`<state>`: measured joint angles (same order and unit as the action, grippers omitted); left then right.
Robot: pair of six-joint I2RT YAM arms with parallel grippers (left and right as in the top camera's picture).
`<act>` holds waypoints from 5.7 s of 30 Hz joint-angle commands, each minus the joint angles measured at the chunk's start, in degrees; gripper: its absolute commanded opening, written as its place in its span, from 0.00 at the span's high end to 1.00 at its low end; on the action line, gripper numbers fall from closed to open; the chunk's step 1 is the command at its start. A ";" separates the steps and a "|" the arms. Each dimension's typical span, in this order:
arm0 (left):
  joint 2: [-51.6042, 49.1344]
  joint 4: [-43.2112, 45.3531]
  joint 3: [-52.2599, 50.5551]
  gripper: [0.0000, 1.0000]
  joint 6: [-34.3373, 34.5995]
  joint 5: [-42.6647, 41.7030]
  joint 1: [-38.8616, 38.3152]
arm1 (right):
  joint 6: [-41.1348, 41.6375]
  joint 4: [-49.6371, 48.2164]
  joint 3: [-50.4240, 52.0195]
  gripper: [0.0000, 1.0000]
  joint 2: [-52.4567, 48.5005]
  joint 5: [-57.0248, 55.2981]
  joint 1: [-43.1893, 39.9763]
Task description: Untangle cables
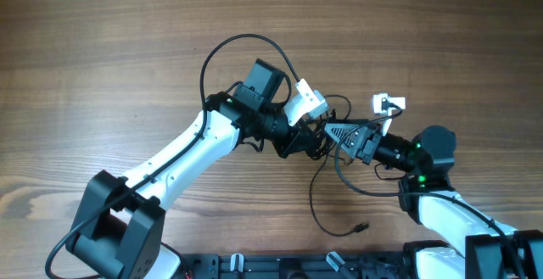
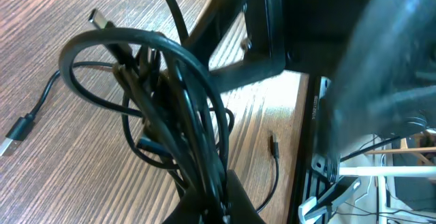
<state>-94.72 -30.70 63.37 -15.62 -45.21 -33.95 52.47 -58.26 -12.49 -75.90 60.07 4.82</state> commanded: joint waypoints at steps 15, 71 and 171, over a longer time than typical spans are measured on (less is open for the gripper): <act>0.85 -2.19 0.39 0.96 -0.20 3.15 -1.53 | 12.17 -23.85 -0.15 0.96 -0.37 7.32 -0.52; 0.87 -2.01 0.39 0.96 1.55 2.25 -1.53 | -0.79 6.54 -0.15 0.96 -0.42 -8.90 5.07; 2.95 5.40 0.39 0.96 -4.98 -3.76 -7.96 | 17.38 12.37 -0.15 0.48 -4.04 -19.61 -2.75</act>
<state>-93.32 -25.47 63.26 -19.42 -48.21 -40.10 68.97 -43.99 -12.49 -79.42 41.47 1.69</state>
